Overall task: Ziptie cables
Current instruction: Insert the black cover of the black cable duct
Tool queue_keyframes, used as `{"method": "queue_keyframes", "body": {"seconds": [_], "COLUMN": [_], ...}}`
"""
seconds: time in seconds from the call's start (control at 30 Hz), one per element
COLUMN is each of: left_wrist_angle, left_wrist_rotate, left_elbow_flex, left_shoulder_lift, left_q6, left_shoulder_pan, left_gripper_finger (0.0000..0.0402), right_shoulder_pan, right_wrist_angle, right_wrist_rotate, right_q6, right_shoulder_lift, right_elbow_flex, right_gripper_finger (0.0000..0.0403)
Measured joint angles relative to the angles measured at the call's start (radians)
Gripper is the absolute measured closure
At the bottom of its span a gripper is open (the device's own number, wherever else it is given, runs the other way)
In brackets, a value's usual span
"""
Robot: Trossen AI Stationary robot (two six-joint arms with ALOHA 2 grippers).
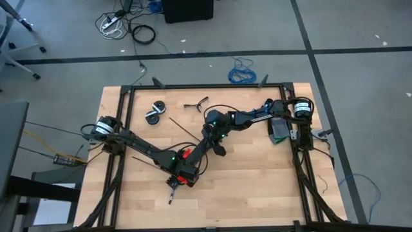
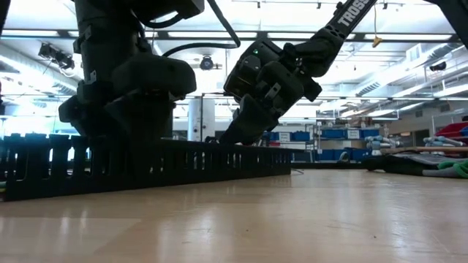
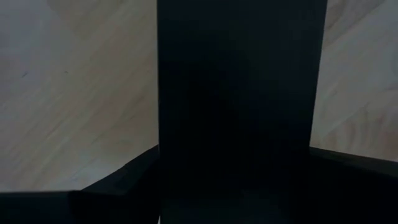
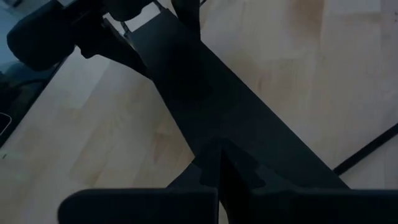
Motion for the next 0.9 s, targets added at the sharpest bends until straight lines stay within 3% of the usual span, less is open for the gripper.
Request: {"method": "queue_keyframes", "body": {"seconds": [0.47,0.6,0.9], "left_wrist_angle": [-0.013,-0.017,-0.026], "left_wrist_rotate": [-0.016,-0.009,0.010], "left_elbow_flex": [0.000,0.000,0.000], "left_shoulder_lift": [0.002,0.002,0.002], "left_q6": [0.003,-0.056,-0.052], "left_shoulder_pan": [-0.002,-0.002,0.000], "left_gripper_finger": [0.0145,0.0142,0.0101], "right_shoulder_pan": [-0.005,-0.005,-0.006], "right_wrist_angle": [0.000,0.000,0.006], "right_wrist_rotate": [-0.004,-0.003,0.000], "right_q6": [0.002,0.002,0.003], "right_shoulder_lift": [0.000,0.000,0.000], "right_elbow_flex": [0.000,0.000,0.000], "right_gripper_finger": [0.0403,0.0403,0.0402]}}
